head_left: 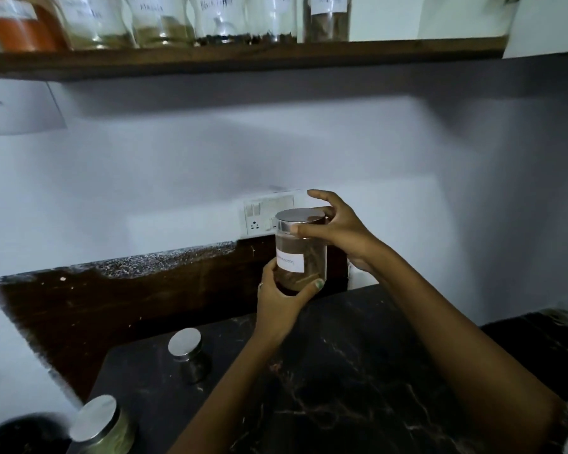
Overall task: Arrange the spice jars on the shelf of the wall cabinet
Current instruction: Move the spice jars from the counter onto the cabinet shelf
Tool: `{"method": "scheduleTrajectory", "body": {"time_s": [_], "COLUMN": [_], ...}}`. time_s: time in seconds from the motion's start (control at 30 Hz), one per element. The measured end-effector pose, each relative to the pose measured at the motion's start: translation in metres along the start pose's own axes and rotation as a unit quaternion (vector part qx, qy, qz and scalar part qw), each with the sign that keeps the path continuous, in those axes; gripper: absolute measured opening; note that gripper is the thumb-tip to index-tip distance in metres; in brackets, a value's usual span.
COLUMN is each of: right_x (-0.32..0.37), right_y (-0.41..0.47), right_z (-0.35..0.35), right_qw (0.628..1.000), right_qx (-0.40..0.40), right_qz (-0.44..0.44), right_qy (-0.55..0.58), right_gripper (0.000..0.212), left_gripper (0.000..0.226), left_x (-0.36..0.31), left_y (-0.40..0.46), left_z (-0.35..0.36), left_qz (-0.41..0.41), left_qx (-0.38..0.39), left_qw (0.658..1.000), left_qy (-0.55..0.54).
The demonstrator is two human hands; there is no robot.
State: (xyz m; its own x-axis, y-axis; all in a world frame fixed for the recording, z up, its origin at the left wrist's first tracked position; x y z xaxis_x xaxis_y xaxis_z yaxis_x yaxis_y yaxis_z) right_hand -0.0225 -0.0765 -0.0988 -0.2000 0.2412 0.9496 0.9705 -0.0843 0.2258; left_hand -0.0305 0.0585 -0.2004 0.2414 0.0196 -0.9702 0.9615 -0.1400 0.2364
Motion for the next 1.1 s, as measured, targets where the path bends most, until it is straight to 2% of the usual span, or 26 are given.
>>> {"method": "scheduleTrajectory", "body": {"time_s": [0.07,0.17,0.33,0.4,0.57,0.8,0.97,1.1], "right_x": [0.002,0.004,0.005,0.008,0.029,0.041,0.041,0.062], "right_y": [-0.002,-0.005,-0.009,-0.009,-0.010,-0.022,-0.030,-0.026], "right_z": [-0.007,-0.010,-0.019,-0.026,-0.038,-0.050,-0.065,-0.088], "right_qw": [0.998,0.990,0.979,0.975,0.983,0.982,0.987,0.987], "right_qx": [0.017,0.029,-0.024,-0.038,-0.003,-0.004,-0.006,-0.030], "right_qz": [0.016,0.023,0.023,0.020,-0.008,-0.033,-0.056,-0.109], "right_qy": [0.056,0.138,0.203,0.220,0.186,0.188,0.152,0.111], "right_gripper": [0.067,0.057,0.066,0.071,0.080,0.067,0.041,0.044], "left_gripper": [0.083,0.085,0.092,0.097,0.105,0.100,0.095,0.095], "left_x": [-0.008,-0.024,-0.053,-0.059,-0.070,-0.094,-0.122,-0.164], "left_y": [0.001,0.001,-0.002,-0.002,-0.002,-0.002,0.011,0.035], "left_z": [0.004,0.003,0.011,0.018,0.042,0.049,0.059,0.071], "left_qz": [0.018,0.052,0.103,0.108,0.142,0.180,0.194,0.224], "left_qx": [0.022,-0.012,-0.096,-0.101,-0.016,-0.049,-0.063,-0.070], "left_qw": [1.000,0.998,0.984,0.979,0.986,0.981,0.979,0.970], "left_qy": [-0.012,0.014,0.113,0.142,0.087,0.051,0.029,0.060]}}
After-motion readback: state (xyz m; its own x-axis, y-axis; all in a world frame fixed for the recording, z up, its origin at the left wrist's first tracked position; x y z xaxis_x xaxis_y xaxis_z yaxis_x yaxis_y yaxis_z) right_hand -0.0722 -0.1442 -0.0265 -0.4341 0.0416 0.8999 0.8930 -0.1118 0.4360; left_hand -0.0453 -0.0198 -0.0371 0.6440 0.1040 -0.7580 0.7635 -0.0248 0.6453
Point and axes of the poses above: each hand's wrist, its own y-axis towards the middle knuckle, its own z-axis out of the palm, x = y × z, the point moved 9 cm from there along y, towards the middle knuckle, and after that the axes turned 4 degrees about -y, right-handed, at the moved point
